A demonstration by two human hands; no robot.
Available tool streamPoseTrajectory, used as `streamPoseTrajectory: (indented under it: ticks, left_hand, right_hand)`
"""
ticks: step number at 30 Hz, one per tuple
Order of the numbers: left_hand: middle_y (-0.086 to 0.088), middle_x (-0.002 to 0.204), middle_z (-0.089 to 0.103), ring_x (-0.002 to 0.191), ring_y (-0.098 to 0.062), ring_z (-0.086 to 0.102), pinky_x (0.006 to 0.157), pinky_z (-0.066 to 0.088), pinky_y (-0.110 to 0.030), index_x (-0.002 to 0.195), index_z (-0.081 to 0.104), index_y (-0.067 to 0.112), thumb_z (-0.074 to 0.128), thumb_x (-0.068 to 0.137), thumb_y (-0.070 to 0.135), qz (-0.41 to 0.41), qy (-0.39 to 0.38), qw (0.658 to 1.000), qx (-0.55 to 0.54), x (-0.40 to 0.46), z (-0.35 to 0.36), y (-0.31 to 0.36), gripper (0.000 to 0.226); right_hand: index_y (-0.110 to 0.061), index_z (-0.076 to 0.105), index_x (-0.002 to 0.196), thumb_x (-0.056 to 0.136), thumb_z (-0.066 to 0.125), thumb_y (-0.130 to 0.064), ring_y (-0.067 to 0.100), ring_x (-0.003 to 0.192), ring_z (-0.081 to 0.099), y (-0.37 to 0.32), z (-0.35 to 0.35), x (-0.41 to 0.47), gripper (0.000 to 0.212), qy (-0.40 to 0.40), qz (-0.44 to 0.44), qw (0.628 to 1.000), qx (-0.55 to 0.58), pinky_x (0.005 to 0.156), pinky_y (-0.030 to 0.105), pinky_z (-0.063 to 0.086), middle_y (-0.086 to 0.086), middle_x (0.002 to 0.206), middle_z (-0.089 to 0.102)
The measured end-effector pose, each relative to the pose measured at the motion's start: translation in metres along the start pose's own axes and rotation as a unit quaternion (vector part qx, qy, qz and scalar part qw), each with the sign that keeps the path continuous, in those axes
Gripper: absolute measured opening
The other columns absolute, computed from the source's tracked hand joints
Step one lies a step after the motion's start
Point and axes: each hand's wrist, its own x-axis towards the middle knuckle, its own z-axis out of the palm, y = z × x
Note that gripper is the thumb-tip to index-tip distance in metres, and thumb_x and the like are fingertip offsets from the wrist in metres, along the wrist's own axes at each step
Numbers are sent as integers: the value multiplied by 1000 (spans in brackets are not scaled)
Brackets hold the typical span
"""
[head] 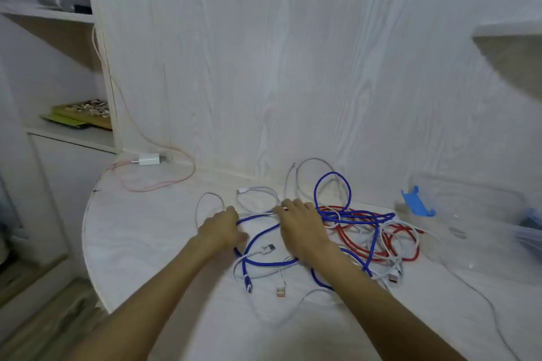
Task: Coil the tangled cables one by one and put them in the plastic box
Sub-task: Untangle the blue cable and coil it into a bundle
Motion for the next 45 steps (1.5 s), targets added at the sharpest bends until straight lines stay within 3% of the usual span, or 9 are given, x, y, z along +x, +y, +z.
streamPoseTrajectory:
  ticks: [3,8,14,19,23,27,33,37,45]
  left_hand:
    - [-16,126,48,112,-30,53,77,40,-30,123,43,4,56,89,20,-41,19,996,83,7,3,8,39]
    - [-14,127,54,113,-28,54,80,41,-30,123,48,7,48,93,22,-26,-23,989,144,-1,-7,11,34]
    - [-3,68,68,65,-15,63,60,52,-25,79,59,7,47,98,16,30,-83,941,-326,-21,-33,29,24]
    - [9,57,56,52,-4,53,60,52,-16,89,71,17,52,97,26,188,-66,905,-377,-48,-72,58,23]
    - [13,56,48,55,-3,47,65,54,-18,88,75,26,53,95,34,243,-52,898,-364,-62,-94,77,24]
    - [10,62,60,59,-3,57,63,54,-18,88,76,26,52,92,46,253,-83,882,-388,-72,-97,88,32]
    - [-6,96,67,75,-16,61,64,51,-26,94,64,15,57,93,24,112,-44,987,-109,-52,-50,44,12]
    - [-4,92,61,78,-19,53,67,41,-26,96,53,13,53,93,39,22,-62,990,127,-43,-7,24,26]
    - [-14,118,62,107,-30,57,82,42,-32,109,60,11,28,102,35,82,62,990,93,-37,-18,45,41]
  right_hand:
    - [-15,59,120,91,44,-9,28,101,57,-6,1,-13,33,38,-95,993,62,81,38,40,7,113,62]
    - [-28,52,129,92,53,-40,17,117,50,18,-2,-42,40,-126,-48,965,225,91,31,40,-2,128,54]
    - [-28,49,130,93,55,-22,4,94,54,38,-26,-59,37,69,-4,928,366,83,30,48,-9,125,53]
    - [-39,9,147,91,56,-18,7,93,56,45,-81,-47,76,81,-34,939,334,74,31,52,-14,147,29]
    - [-28,46,126,92,58,-30,11,74,59,60,-122,-44,36,41,-27,949,313,81,40,51,-10,94,62]
    - [-26,58,98,91,57,-39,13,71,62,76,-147,-52,15,93,-9,961,259,71,33,50,-7,84,64]
    - [-24,70,89,84,65,-18,15,81,65,89,-118,-82,10,-13,-29,978,206,78,32,50,-6,90,69]
    - [-26,74,102,86,60,-9,13,92,61,88,-93,-87,27,-95,-24,980,172,81,28,48,-2,104,67]
    - [-30,46,137,95,37,6,13,112,62,98,-116,-74,57,-138,34,790,597,95,28,48,-5,131,58]
